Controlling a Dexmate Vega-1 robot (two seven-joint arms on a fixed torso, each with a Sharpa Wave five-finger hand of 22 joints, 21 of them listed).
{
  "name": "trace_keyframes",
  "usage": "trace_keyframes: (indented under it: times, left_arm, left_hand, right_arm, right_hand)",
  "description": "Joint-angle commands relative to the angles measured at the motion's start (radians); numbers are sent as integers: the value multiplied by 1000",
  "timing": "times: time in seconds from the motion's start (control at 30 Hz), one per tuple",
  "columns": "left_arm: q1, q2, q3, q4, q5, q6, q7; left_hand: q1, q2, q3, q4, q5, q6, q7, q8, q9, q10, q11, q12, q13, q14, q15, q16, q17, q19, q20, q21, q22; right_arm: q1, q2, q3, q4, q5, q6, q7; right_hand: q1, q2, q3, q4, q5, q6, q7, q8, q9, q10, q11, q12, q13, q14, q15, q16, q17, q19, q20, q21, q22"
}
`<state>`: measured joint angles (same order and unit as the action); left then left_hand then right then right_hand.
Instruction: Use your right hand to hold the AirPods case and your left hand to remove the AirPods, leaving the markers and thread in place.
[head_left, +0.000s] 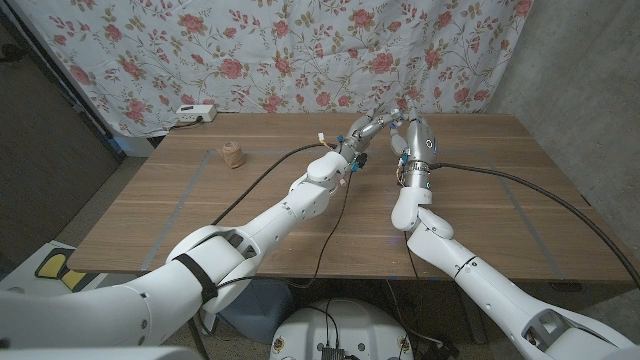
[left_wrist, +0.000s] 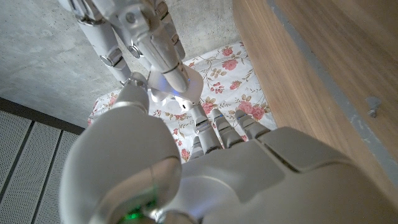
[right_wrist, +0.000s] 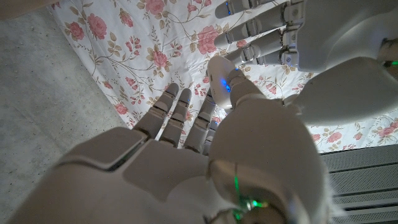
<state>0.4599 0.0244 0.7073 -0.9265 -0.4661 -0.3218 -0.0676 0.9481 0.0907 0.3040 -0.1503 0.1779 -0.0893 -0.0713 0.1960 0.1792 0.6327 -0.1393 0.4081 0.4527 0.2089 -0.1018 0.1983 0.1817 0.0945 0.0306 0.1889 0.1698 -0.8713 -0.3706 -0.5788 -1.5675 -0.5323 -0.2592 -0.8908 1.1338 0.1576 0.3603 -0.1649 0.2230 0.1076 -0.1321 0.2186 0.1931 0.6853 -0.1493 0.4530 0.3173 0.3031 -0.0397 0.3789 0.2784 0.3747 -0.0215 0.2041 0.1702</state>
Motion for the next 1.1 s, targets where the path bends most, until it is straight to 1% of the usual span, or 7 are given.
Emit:
trace_keyframes:
  times: [0.03,0.23,0.33,0.57,0.73,0.9,1.1]
  left_arm:
    - [-14,-18,4,43,-10,-9,-21]
    - [-12,-18,6,40,-5,-10,-9]
    - [-13,-18,6,42,-6,-9,-10]
    - [-15,-19,8,48,-10,-9,-20]
    - [-16,-14,10,40,-7,-2,-21]
    - [-9,-13,8,33,-9,-2,-17]
    - [-8,-9,9,24,-7,4,-15]
  left_hand:
    - [1,9,-6,0,5,-1,-1,-1,6,72,-66,-3,4,3,4,0,2,1,-3,2,2]
    - [1,8,-8,-1,6,1,-4,-1,6,71,-65,-4,4,4,3,0,2,1,-5,2,2]
    - [1,10,-8,0,6,-1,-1,-1,6,67,-67,-6,5,2,6,-1,2,1,-2,2,2]
    - [1,12,-9,-1,7,-3,2,-2,6,66,-66,-8,6,-1,9,-1,3,-1,1,2,2]
    - [1,9,-11,-2,7,-1,-4,-1,5,70,-64,-7,7,0,5,-1,2,0,-3,2,2]
    - [1,8,-12,-2,7,0,-5,-1,5,69,-65,-8,7,0,5,-2,2,0,-4,2,2]
    - [0,6,-14,-2,7,0,-6,-1,5,68,-67,-10,7,-1,5,-2,2,-1,-5,2,2]
  right_arm:
    - [-4,6,13,10,31,32,-15]
    - [-9,8,26,14,59,61,-15]
    - [-14,10,37,12,83,78,-10]
    - [-26,19,59,6,133,107,1]
    - [-35,21,74,-1,170,130,17]
    - [-44,29,97,-7,220,158,32]
    - [-50,29,105,-12,233,164,35]
  right_hand:
    - [13,14,-3,6,0,17,-3,6,2,79,-60,32,30,20,-175,12,8,0,-10,3,4]
    - [28,4,-12,2,-5,42,1,8,2,112,-61,49,29,47,-181,25,16,6,-12,4,4]
    - [39,-3,-20,0,-11,51,4,6,2,147,-57,63,23,64,-183,33,20,7,-11,3,5]
    - [47,-9,-26,-2,-15,51,12,3,2,155,-58,64,19,72,-184,36,22,3,-5,1,5]
    - [58,-11,-32,-1,-19,28,17,-10,2,163,-60,65,13,75,-184,36,24,-7,3,-3,5]
    - [62,-15,-38,0,-21,19,20,-15,2,167,-60,65,9,70,-183,34,24,-13,9,-5,5]
    - [64,-15,-41,2,-22,13,19,-18,2,168,-62,65,6,68,-182,33,25,-18,12,-7,5]
